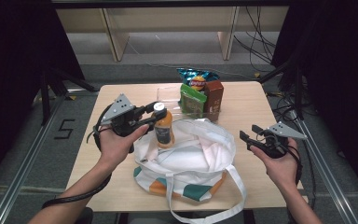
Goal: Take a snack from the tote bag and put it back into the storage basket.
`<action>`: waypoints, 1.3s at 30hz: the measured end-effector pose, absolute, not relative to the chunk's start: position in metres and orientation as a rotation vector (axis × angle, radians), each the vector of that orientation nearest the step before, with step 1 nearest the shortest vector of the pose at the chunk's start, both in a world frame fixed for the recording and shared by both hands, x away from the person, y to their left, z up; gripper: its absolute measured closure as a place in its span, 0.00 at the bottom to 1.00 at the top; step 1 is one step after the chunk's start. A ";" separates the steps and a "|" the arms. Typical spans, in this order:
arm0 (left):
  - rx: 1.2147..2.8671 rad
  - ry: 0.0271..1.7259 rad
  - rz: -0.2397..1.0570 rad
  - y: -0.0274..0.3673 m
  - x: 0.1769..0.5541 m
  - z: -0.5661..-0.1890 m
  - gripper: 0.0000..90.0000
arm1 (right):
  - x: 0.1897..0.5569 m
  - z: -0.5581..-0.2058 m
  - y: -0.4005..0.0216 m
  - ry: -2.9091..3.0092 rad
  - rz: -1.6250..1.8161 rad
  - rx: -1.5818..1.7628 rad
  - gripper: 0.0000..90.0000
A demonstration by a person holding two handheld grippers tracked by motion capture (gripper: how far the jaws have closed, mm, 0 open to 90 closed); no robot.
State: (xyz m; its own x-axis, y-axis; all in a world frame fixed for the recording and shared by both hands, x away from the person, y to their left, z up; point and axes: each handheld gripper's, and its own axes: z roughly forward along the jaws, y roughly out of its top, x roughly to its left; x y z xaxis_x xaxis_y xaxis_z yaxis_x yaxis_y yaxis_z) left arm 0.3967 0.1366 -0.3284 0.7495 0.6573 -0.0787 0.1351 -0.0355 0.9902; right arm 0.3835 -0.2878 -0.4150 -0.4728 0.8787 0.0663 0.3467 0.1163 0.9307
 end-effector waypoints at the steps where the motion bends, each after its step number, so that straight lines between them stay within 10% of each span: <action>1: 1.577 0.653 0.478 0.137 0.397 -0.327 0.65 | 0.383 -0.415 -0.287 1.886 1.361 1.200 0.47; 39: 1.522 0.641 0.544 0.140 0.411 -0.297 0.65 | 0.384 -0.417 -0.289 1.874 1.364 1.226 0.47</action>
